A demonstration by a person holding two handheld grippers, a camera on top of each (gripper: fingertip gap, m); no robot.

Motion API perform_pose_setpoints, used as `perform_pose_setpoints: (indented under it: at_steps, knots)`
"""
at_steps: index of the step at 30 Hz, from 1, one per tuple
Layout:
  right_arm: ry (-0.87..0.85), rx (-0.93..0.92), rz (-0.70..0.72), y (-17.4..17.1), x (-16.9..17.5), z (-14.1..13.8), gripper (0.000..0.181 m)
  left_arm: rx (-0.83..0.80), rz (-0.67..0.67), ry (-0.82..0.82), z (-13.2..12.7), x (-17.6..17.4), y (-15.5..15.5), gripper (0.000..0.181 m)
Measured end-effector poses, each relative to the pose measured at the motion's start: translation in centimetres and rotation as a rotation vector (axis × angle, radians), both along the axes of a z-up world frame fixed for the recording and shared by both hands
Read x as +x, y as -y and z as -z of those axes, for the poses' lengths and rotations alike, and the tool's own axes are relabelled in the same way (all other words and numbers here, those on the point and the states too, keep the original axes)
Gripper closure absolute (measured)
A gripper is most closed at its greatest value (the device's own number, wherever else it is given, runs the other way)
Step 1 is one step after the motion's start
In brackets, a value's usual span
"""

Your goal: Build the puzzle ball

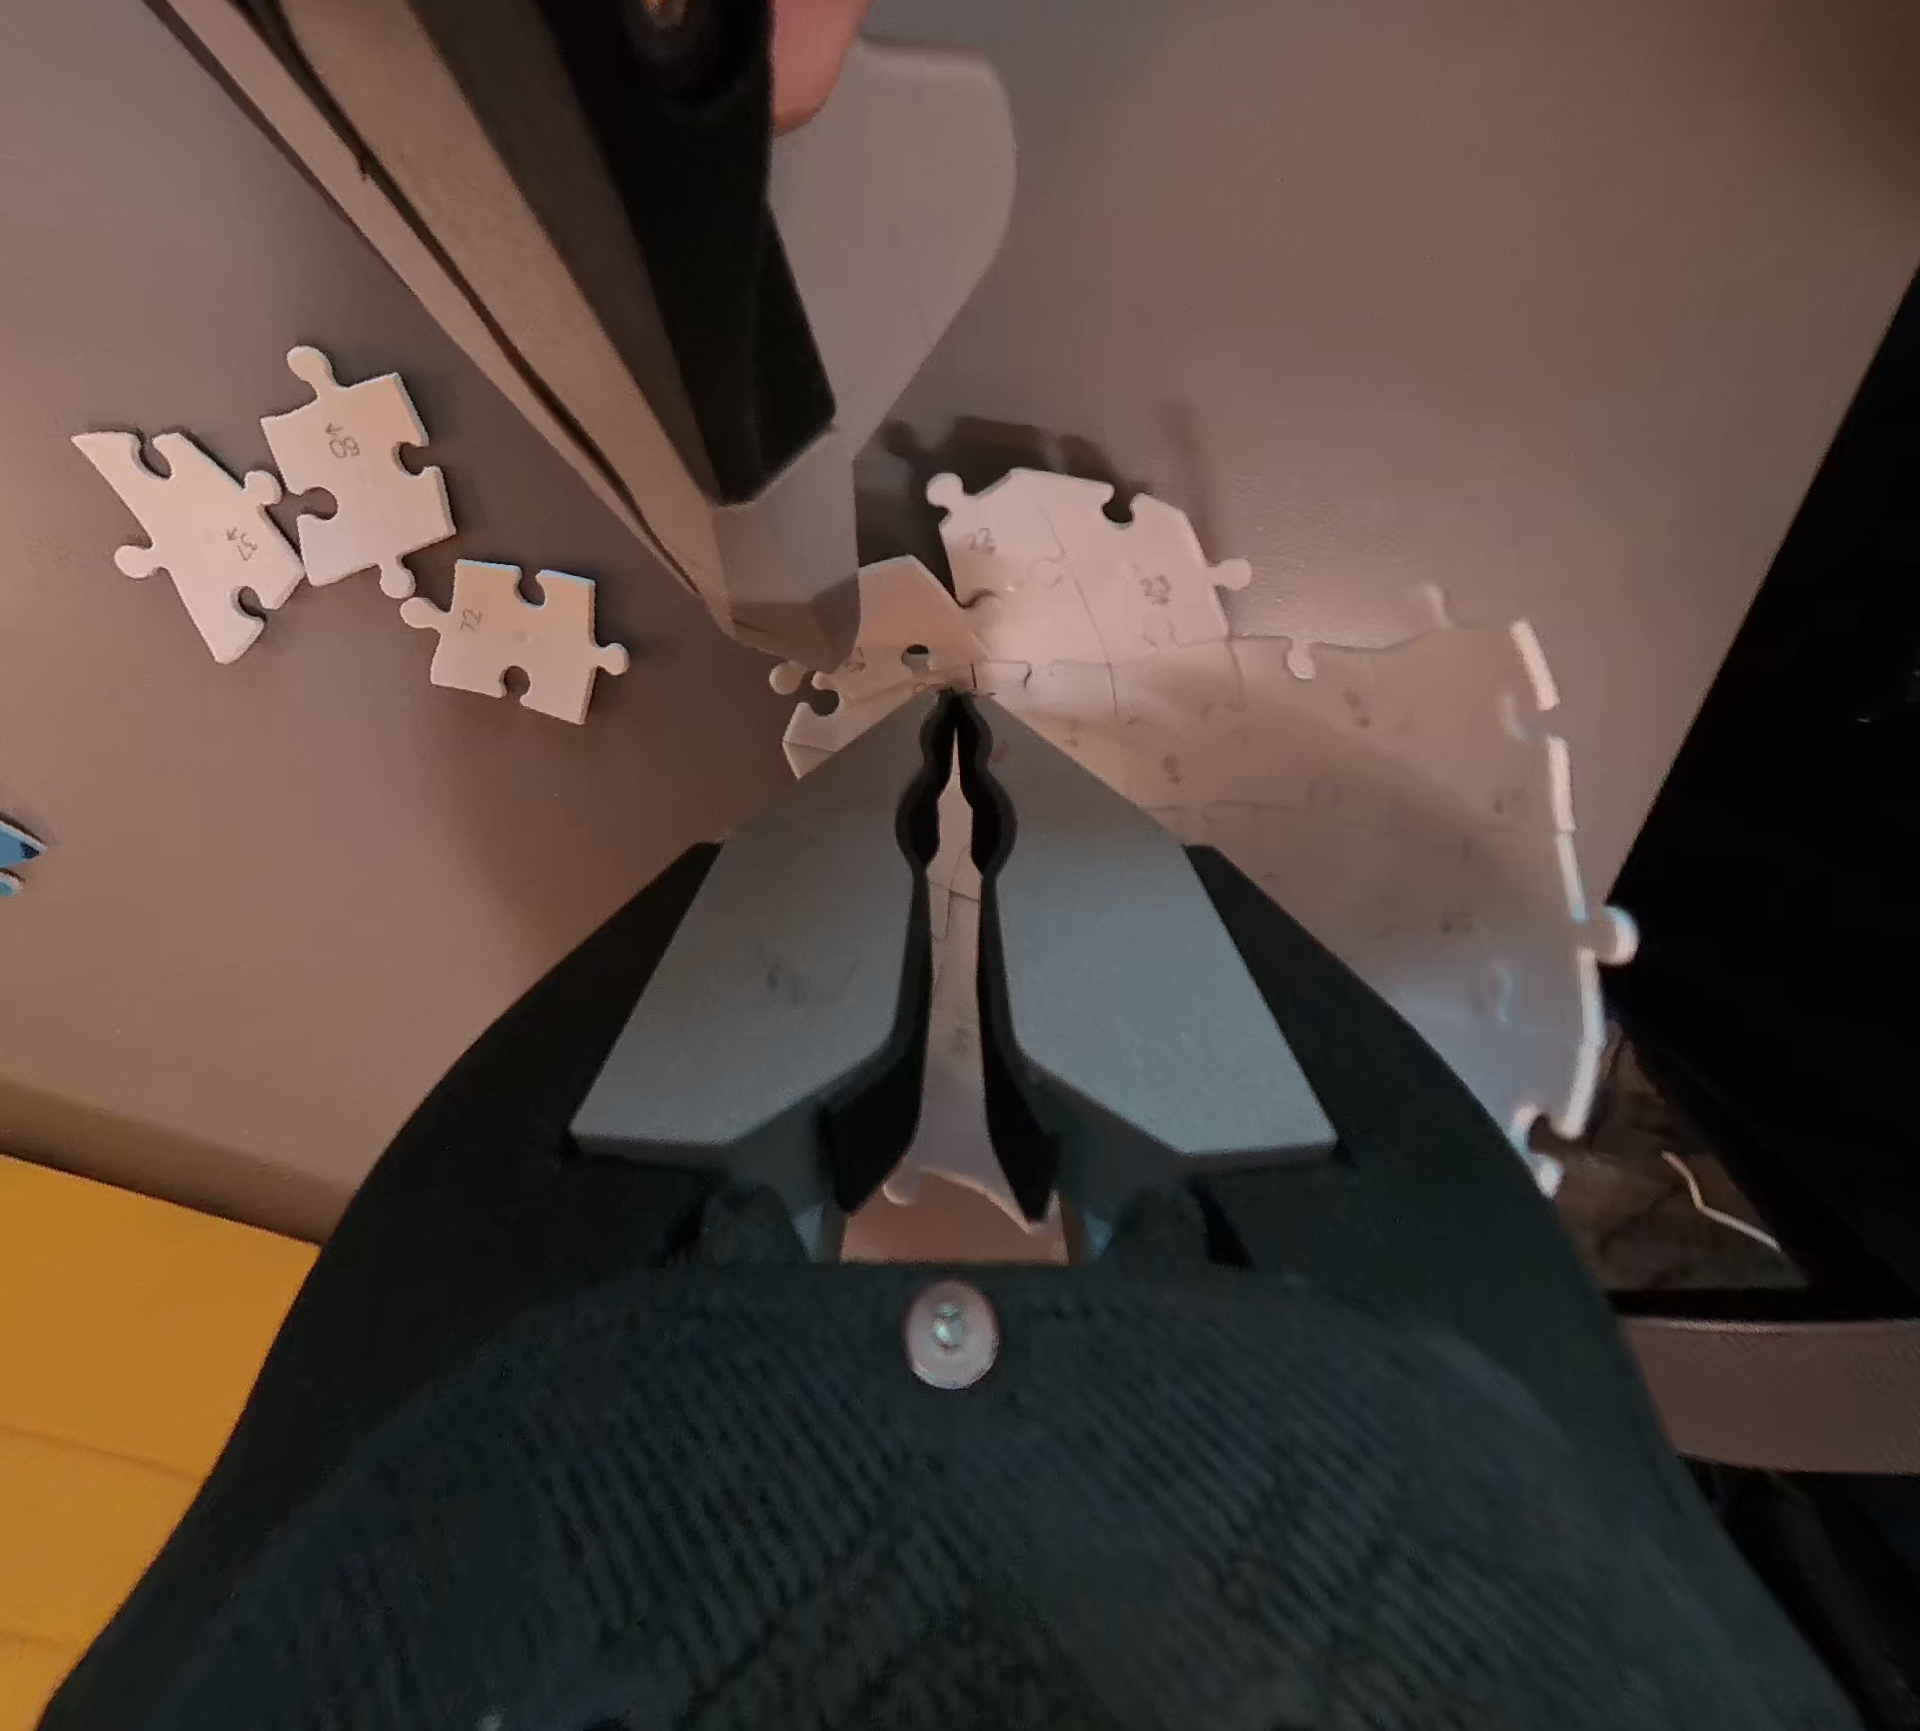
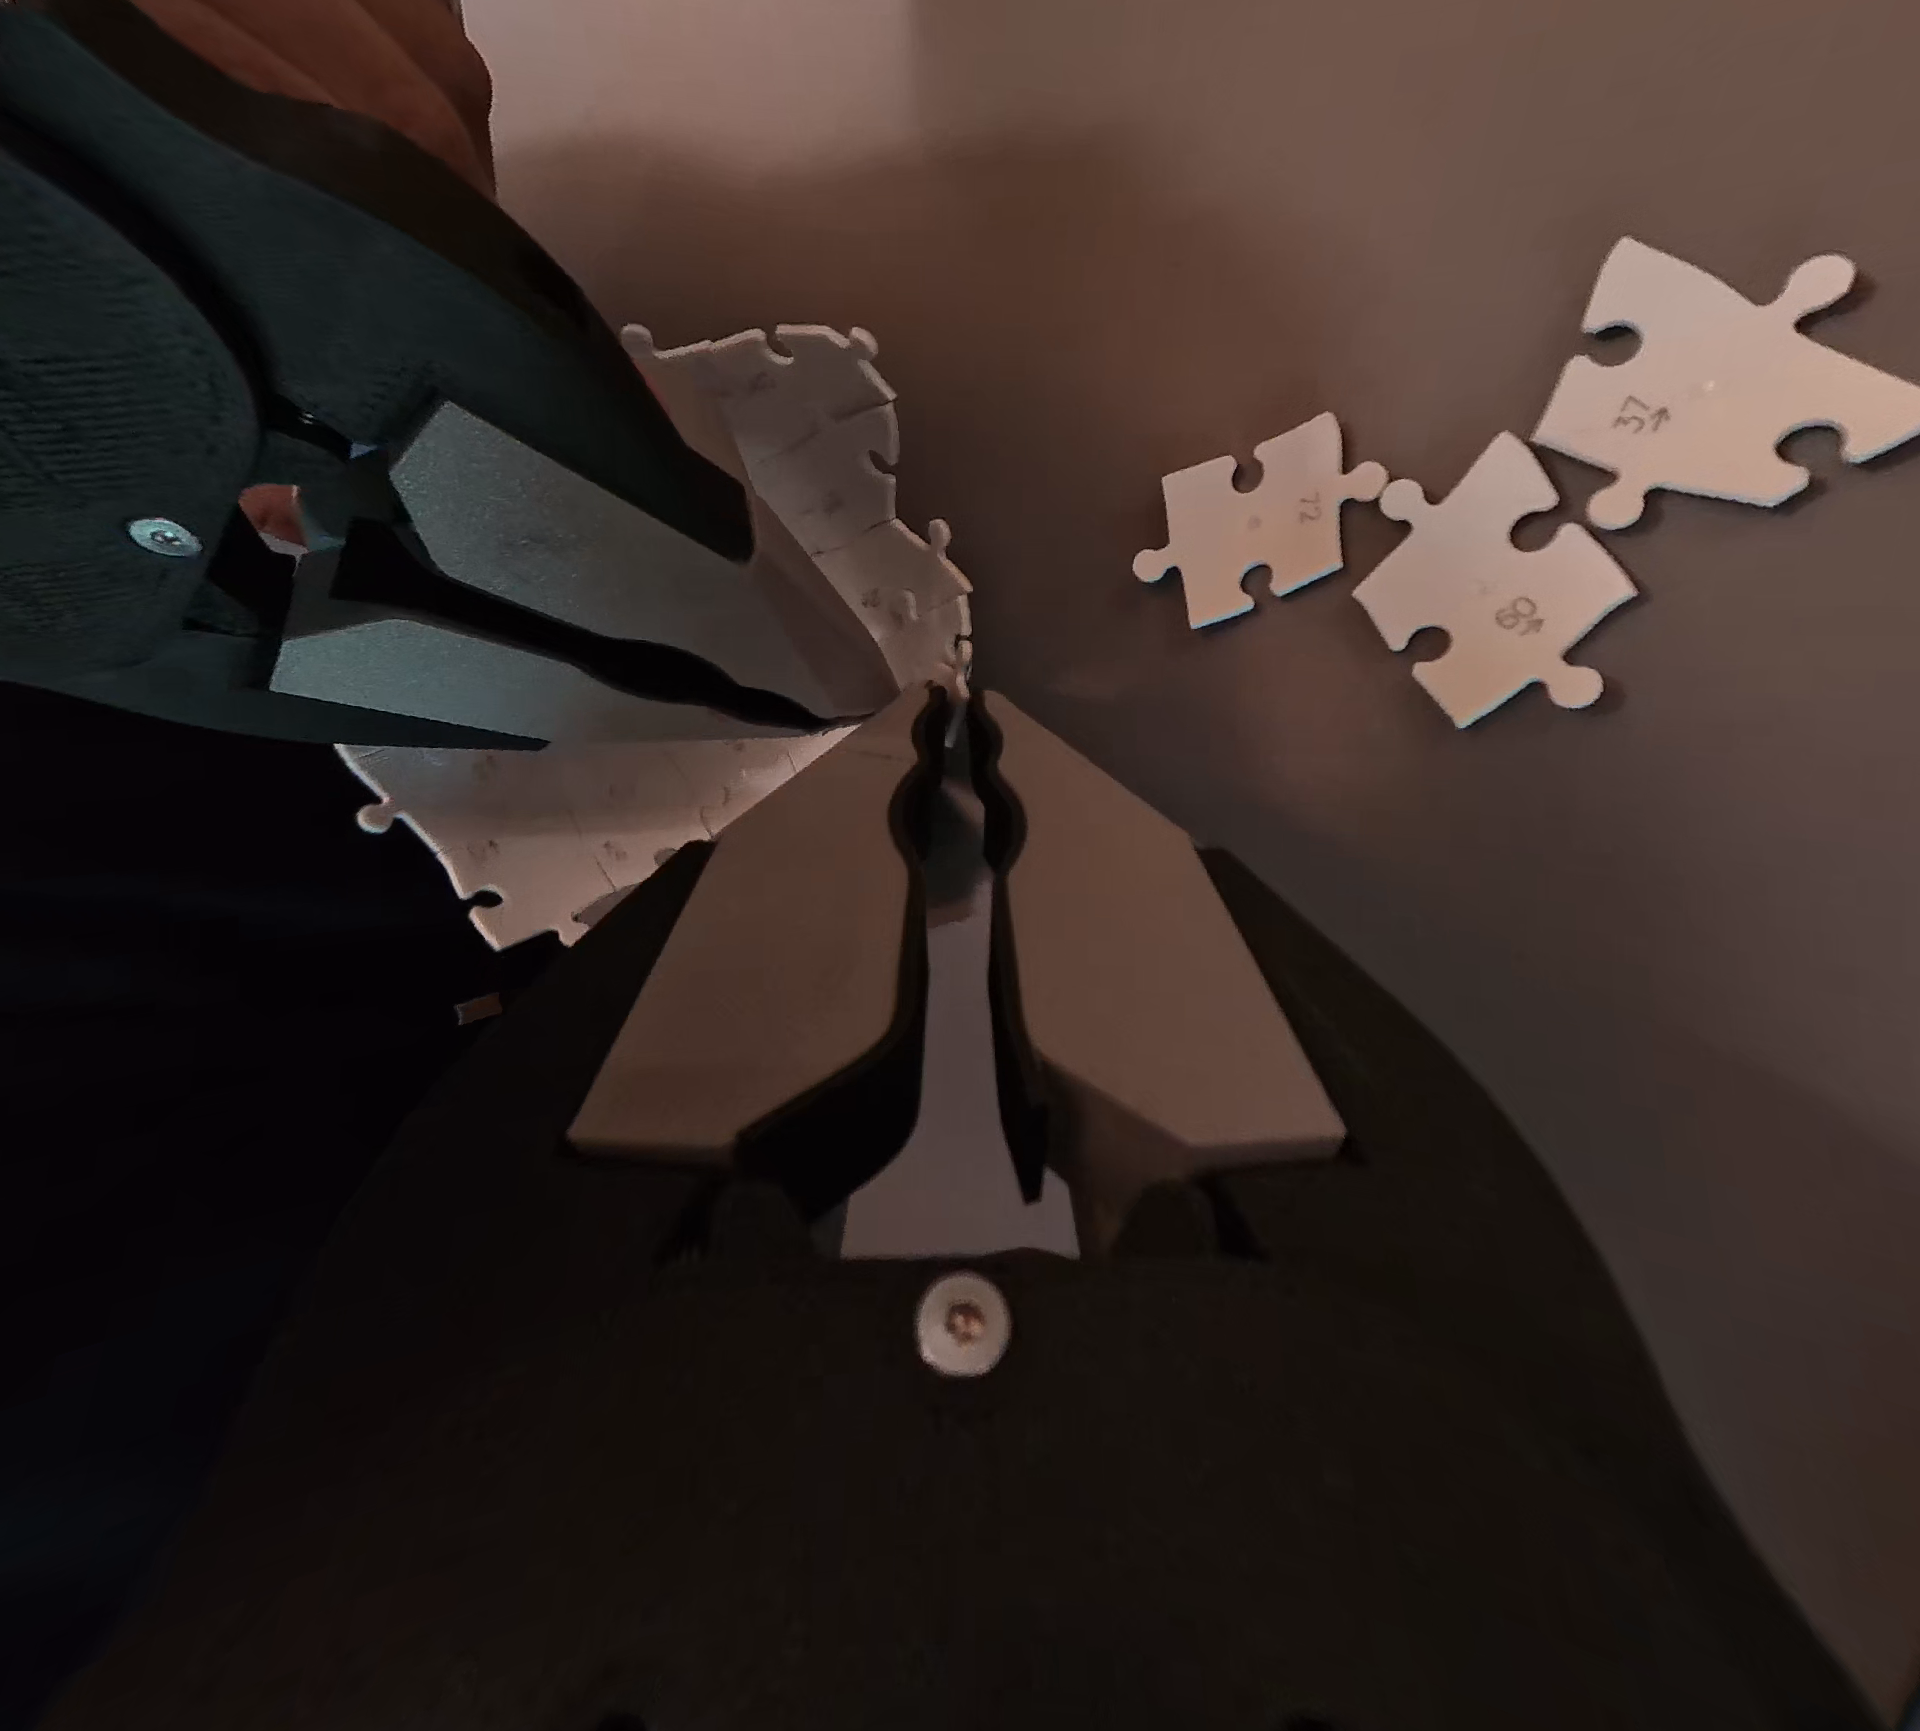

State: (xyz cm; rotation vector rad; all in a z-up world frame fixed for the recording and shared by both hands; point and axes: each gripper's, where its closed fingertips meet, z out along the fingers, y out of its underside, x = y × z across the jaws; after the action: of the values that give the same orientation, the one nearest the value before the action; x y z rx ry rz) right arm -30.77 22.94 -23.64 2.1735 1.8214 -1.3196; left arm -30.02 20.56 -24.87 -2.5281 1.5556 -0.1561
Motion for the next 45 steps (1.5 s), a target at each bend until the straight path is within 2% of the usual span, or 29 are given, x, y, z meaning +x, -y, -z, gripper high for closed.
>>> perform_pose_setpoints:
  at_steps: [12,30,38,45]
  knots:
    - [-0.041,0.051,0.02,0.0,0.3,-0.5,0.181,-0.036,0.02,-0.057,0.0,0.0,0.0,0.181]
    - [-0.126,0.013,0.199,-0.1,0.4,-0.9,0.181,-0.116,-0.061,-0.018,0.0,0.4,0.6,0.181]
    - [-0.218,-0.015,0.334,-1.0,1.0,-1.5,0.181,-0.138,-0.103,-0.005,0.0,0.4,0.8,0.181]
    - [-0.256,-0.05,0.352,0.4,1.1,-2.0,0.181,-0.168,-0.136,-0.031,0.0,0.4,0.9,0.181]
